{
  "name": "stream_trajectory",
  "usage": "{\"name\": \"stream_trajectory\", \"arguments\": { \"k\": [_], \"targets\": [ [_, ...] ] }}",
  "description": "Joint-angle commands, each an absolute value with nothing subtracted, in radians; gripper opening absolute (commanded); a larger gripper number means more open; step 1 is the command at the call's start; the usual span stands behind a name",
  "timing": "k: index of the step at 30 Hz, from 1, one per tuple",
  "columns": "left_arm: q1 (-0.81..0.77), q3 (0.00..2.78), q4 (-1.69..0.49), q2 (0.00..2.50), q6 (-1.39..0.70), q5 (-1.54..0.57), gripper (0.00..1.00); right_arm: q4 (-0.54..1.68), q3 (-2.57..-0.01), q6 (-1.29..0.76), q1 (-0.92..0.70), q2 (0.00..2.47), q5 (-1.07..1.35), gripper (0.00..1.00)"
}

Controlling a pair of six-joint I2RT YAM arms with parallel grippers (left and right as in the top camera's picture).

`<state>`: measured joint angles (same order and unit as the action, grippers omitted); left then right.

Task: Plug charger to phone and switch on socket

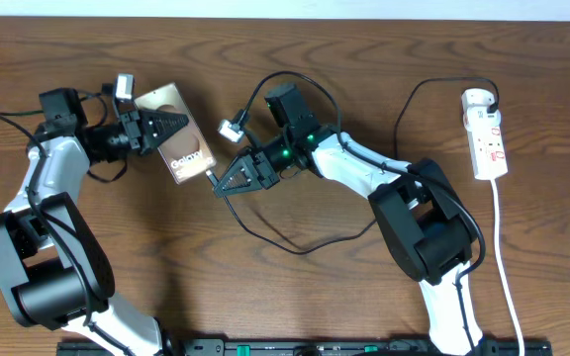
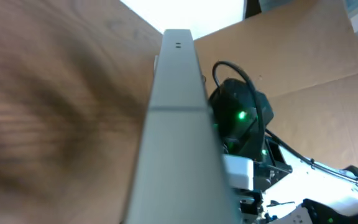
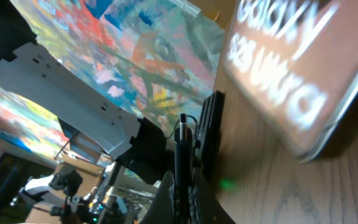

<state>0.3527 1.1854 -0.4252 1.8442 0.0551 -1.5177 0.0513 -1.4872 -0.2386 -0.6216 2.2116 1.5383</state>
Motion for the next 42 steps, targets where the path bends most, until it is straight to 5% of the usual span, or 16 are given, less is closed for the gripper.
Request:
{"name": "stream_trajectory", "arguments": {
  "k": [1,11,42],
  "targets": [
    [0.357,1.195,-0.283,1.838,-0.144,-1.571,0.07,0.059,-1.492,-0.275,-0.630,2.206,1.563,0.01],
    [0.355,1.195,0.080,1.838,-0.531,-1.571,0.07,0.050,-1.492,-0.273,-0.630,2.206,1.563,0.01],
    [0.278,1.195,0.108,1.837,-0.538,-1.570,0.07,-0.134,-1.492,-0.438,-0.556,2.206,1.561,0.01]
  ]
}}
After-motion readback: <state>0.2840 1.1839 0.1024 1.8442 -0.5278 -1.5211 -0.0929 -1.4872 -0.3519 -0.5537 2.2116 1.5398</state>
